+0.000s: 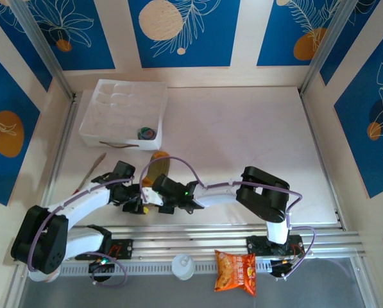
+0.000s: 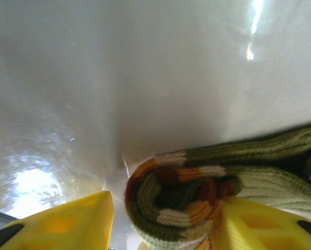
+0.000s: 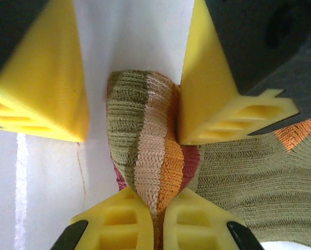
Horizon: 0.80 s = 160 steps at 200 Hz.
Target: Roll the socks
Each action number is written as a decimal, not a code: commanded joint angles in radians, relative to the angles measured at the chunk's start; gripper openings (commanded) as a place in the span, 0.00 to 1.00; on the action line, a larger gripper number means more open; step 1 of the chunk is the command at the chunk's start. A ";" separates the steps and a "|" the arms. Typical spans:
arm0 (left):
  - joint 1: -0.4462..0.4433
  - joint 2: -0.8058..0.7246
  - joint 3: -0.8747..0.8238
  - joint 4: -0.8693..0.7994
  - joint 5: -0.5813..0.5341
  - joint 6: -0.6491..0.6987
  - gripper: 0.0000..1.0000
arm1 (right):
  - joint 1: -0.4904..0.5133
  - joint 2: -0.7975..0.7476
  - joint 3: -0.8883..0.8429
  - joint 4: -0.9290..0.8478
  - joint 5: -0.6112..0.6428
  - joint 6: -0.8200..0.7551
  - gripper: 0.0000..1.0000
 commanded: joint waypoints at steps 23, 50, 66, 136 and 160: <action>-0.014 0.034 -0.017 -0.115 -0.033 -0.009 0.25 | -0.024 0.043 -0.010 -0.135 -0.179 0.047 0.00; -0.013 0.029 -0.032 -0.152 -0.044 -0.016 0.15 | -0.097 0.058 0.037 -0.206 -0.381 0.099 0.00; -0.012 0.026 -0.039 -0.121 -0.054 -0.023 0.23 | -0.136 0.091 0.080 -0.266 -0.504 0.124 0.00; -0.008 -0.181 0.040 -0.202 -0.173 0.054 0.64 | -0.232 0.259 0.196 -0.455 -0.635 0.246 0.00; -0.009 -0.275 0.036 -0.284 -0.191 0.079 0.64 | -0.240 0.286 0.202 -0.473 -0.629 0.266 0.00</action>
